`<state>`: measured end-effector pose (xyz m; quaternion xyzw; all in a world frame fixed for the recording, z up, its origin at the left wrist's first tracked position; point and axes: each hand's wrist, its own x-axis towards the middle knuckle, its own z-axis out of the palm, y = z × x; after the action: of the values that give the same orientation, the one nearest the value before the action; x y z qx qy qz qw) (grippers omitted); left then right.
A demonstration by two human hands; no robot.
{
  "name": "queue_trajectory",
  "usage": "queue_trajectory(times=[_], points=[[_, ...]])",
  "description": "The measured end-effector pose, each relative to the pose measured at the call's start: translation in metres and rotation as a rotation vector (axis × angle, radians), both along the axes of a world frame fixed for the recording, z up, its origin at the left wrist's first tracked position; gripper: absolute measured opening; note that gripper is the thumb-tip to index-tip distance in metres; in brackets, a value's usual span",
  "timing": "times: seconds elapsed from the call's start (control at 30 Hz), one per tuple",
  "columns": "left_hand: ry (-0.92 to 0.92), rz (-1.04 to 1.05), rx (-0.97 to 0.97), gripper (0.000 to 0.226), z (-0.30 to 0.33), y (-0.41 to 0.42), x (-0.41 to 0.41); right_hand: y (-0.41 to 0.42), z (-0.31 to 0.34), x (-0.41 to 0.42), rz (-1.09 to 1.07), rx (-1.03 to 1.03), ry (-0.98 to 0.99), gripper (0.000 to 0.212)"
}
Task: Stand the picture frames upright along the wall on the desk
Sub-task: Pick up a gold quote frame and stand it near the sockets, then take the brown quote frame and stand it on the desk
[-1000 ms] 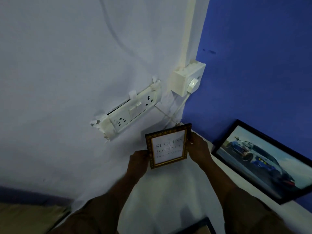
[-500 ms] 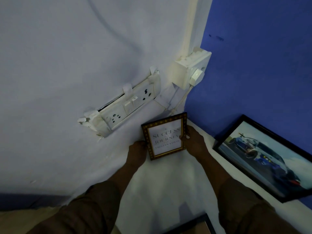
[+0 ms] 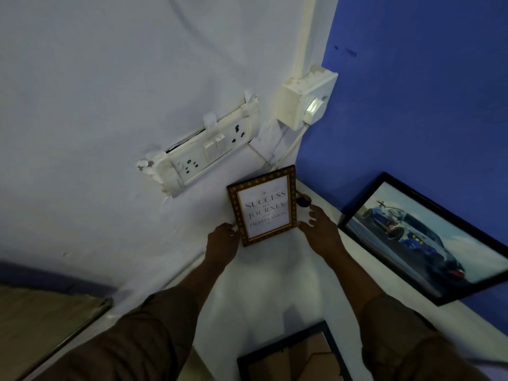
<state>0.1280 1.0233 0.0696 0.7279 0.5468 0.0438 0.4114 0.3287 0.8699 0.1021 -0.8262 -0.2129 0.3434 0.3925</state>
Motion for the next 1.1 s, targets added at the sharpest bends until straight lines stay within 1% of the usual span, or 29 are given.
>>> queue_trajectory(times=[0.13,0.23,0.3,0.37,0.43,0.5,0.63,0.7,0.77,0.83,0.87,0.9,0.93,1.0,1.03,1.1], points=[[-0.001,0.027,-0.116,0.041,0.009,-0.028,-0.013,-0.030,0.005,-0.018,-0.056,-0.012,0.004,0.068],[0.081,-0.101,-0.109,0.051,0.009,-0.059,-0.028,-0.061,0.011,-0.039,-0.043,-0.021,-0.021,0.060],[0.142,-0.191,-0.129,0.055,0.005,-0.088,-0.040,-0.086,0.009,-0.052,0.003,-0.071,-0.031,0.054],[0.133,-0.220,-0.176,0.057,0.001,-0.123,-0.059,-0.116,0.006,-0.067,0.058,-0.135,-0.019,0.052],[0.074,-0.156,-0.225,0.059,-0.009,-0.155,-0.080,-0.144,0.001,-0.079,0.087,-0.193,0.004,0.054],[0.052,-0.060,-0.223,0.061,-0.020,-0.188,-0.104,-0.176,-0.003,-0.090,0.093,-0.231,0.007,0.055],[0.141,0.060,-0.106,0.065,-0.036,-0.243,-0.146,-0.230,-0.015,-0.113,0.078,-0.281,0.001,0.055],[0.153,0.131,-0.109,0.068,-0.042,-0.268,-0.163,-0.249,-0.022,-0.126,0.057,-0.298,0.018,0.054],[0.057,0.203,-0.194,0.074,-0.053,-0.291,-0.178,-0.263,-0.031,-0.139,0.062,-0.313,0.028,0.053],[-0.035,0.244,-0.355,0.082,-0.077,-0.308,-0.192,-0.273,-0.040,-0.151,0.108,-0.354,0.027,0.049],[-0.043,0.282,-0.439,0.088,-0.089,-0.314,-0.195,-0.277,-0.044,-0.156,0.139,-0.377,0.023,0.047],[-0.044,0.301,-0.509,0.086,-0.094,-0.321,-0.198,-0.282,-0.048,-0.162,0.170,-0.396,0.017,0.046],[-0.048,0.300,-0.540,0.073,-0.092,-0.327,-0.199,-0.284,-0.051,-0.166,0.197,-0.407,0.006,0.046],[-0.043,0.255,-0.532,0.038,-0.073,-0.337,-0.196,-0.287,-0.054,-0.174,0.231,-0.417,-0.005,0.045],[-0.038,0.239,-0.522,0.028,-0.067,-0.341,-0.195,-0.286,-0.055,-0.177,0.242,-0.425,0.000,0.045],[-0.064,0.260,-0.586,0.020,-0.058,-0.346,-0.195,-0.286,-0.056,-0.182,0.260,-0.431,0.000,0.051]])
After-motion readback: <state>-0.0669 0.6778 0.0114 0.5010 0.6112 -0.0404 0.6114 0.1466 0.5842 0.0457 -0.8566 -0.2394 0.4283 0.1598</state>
